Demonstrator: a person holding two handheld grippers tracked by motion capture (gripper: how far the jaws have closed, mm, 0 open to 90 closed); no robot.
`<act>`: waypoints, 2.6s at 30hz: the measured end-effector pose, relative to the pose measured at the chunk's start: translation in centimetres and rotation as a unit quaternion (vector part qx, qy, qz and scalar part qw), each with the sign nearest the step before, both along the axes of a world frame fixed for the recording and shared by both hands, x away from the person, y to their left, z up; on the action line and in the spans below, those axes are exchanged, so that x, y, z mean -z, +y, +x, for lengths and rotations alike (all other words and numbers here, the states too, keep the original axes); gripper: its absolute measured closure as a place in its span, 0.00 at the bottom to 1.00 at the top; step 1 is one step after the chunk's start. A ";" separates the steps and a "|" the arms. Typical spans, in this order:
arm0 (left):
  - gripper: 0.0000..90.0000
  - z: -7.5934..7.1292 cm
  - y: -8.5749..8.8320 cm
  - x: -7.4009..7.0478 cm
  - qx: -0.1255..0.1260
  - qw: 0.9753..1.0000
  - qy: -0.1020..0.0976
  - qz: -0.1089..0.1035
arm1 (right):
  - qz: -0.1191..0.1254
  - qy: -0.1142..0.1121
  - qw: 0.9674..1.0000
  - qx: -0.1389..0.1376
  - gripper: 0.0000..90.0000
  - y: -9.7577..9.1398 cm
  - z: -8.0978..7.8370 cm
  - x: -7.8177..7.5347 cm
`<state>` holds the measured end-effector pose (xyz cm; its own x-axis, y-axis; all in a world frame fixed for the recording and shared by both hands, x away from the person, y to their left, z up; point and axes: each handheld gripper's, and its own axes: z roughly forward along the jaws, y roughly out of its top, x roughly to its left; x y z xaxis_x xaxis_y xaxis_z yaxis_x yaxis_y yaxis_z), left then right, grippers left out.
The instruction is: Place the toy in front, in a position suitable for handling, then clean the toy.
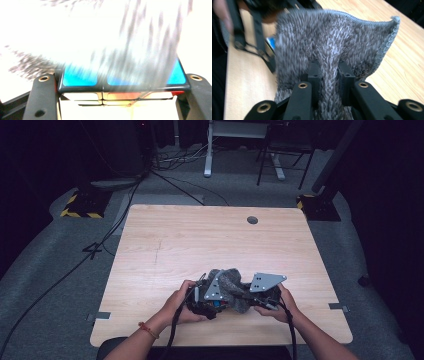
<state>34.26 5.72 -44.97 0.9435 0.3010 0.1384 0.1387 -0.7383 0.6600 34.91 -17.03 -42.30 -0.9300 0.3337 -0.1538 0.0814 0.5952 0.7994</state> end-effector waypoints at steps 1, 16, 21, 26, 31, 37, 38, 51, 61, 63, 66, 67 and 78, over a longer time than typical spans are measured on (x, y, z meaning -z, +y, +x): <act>0.37 0.0 0.2 0.0 -0.003 1.000 0.000 -0.004 | 0.000 0.004 1.000 -0.001 0.86 -0.1 0.2 0.1; 0.37 0.1 -0.3 0.9 -0.015 1.000 0.005 0.014 | 0.006 0.000 0.998 -0.056 0.87 2.4 -1.0 -0.6; 0.37 0.2 0.2 0.6 -0.020 1.000 0.002 0.006 | 0.003 0.010 1.000 -0.027 0.87 1.0 0.3 -0.2; 0.37 0.4 0.1 0.1 -0.014 1.000 0.002 -0.015 | 0.001 0.029 1.000 0.003 0.87 -1.3 1.0 0.4; 0.37 0.3 -0.9 -0.1 0.018 1.000 -0.001 -0.024 | 0.001 0.044 0.999 0.022 0.87 -3.1 0.9 0.6; 0.37 0.6 -1.3 -0.2 0.029 0.999 0.004 -0.033 | -0.004 0.057 0.998 0.041 0.87 -4.8 1.0 1.4; 0.37 0.6 -1.3 -0.3 0.031 0.999 0.006 -0.039 | 0.005 0.062 0.997 0.040 0.87 -5.0 1.1 1.5; 0.37 1.7 -2.6 -0.7 0.037 0.997 0.010 -0.063 | 0.052 0.058 0.997 0.017 0.87 -4.3 0.4 1.0; 0.37 2.0 -3.2 -0.7 0.032 0.998 0.002 -0.052 | 0.078 0.049 0.996 0.018 0.87 -4.3 0.3 0.4; 0.36 1.9 -3.3 -0.7 0.028 0.998 -0.001 -0.052 | 0.084 0.048 0.995 0.015 0.87 -4.2 0.2 0.3; 0.36 1.8 -3.7 -0.6 0.039 0.998 -0.014 -0.037 | 0.092 0.047 0.995 0.005 0.87 -4.0 0.1 0.0; 0.37 1.7 -3.9 -0.6 0.042 0.998 -0.017 -0.033 | 0.092 0.044 0.995 0.002 0.87 -3.7 0.0 -0.2; 0.37 1.4 -4.1 -0.7 0.045 0.998 -0.021 -0.031 | 0.053 0.020 0.998 0.023 0.87 -3.8 -0.3 0.0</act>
<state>35.65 1.61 -44.25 0.9610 0.2246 0.1613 0.0453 -0.7034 0.7093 34.59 -20.86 -42.31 -0.9181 0.3884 -0.0790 0.1388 0.5018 0.8538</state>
